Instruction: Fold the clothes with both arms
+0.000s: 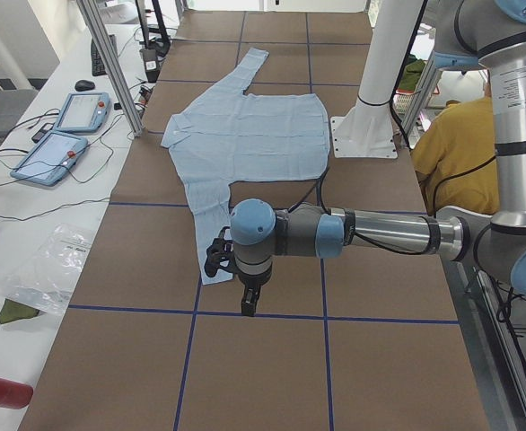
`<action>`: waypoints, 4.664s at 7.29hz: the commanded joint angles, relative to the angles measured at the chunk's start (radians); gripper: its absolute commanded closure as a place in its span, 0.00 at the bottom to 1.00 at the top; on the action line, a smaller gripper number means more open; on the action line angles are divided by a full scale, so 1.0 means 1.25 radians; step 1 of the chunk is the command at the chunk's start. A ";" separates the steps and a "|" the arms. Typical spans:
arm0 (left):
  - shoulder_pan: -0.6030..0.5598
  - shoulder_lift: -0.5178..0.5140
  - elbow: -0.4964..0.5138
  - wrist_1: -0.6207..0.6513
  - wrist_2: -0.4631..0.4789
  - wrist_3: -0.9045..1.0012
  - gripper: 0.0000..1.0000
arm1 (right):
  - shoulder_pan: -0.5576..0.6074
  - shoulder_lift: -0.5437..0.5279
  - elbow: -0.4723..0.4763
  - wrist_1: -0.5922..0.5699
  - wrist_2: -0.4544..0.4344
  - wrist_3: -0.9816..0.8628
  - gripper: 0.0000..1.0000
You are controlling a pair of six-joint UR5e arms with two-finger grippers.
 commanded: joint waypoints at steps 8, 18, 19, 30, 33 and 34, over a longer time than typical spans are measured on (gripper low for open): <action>-0.028 -0.022 -0.013 -0.274 0.109 -0.003 0.00 | -0.010 0.080 0.021 0.125 0.016 0.017 0.00; -0.037 -0.123 0.061 -0.416 0.109 -0.002 0.00 | -0.272 0.162 -0.368 0.875 -0.101 0.586 0.06; -0.037 -0.123 0.061 -0.416 0.109 -0.001 0.00 | -0.280 0.157 -0.408 0.933 -0.099 0.595 0.19; -0.037 -0.102 0.065 -0.441 0.108 0.002 0.00 | -0.378 0.133 -0.488 1.027 -0.152 0.562 0.56; -0.038 -0.102 0.065 -0.441 0.108 0.003 0.00 | -0.378 0.130 -0.490 1.029 -0.151 0.563 1.00; -0.038 -0.102 0.065 -0.441 0.108 0.003 0.00 | -0.378 0.130 -0.486 1.029 -0.150 0.563 1.00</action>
